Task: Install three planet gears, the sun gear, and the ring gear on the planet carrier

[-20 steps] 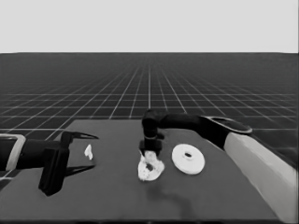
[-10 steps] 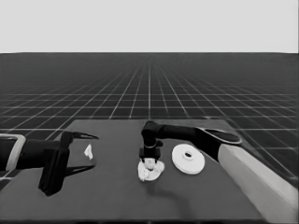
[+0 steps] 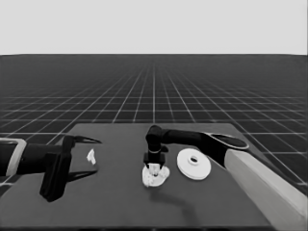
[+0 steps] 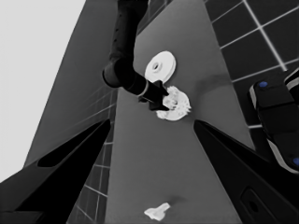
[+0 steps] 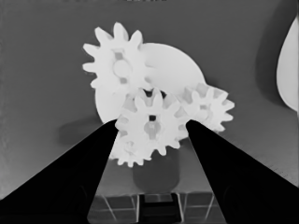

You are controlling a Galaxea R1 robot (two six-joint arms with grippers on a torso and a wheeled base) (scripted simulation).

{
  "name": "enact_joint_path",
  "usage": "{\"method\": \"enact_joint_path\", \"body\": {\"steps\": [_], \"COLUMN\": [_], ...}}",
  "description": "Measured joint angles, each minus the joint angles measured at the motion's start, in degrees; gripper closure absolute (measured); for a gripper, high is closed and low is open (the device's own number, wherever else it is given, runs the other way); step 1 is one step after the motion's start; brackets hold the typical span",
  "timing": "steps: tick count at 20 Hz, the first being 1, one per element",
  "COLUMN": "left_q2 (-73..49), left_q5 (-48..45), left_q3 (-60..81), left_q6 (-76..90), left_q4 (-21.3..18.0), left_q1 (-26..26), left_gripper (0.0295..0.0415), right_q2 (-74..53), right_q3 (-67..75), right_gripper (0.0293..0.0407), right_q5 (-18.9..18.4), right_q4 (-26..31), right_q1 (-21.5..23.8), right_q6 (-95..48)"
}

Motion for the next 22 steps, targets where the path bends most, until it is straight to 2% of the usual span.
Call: {"method": "enact_joint_path", "body": {"steps": [22], "left_q2": [0.0], "left_q5": [0.0], "left_q3": [0.0], "left_q6": [0.0], "left_q4": [0.0], "left_q1": [0.0], "left_gripper": [0.0326], "right_q2": [-0.1], "right_q3": [-0.1], "right_gripper": [0.0391], "right_q5": [0.0], "right_q4": [0.0], "right_q1": [-0.5], "right_q6": [13.2]}}
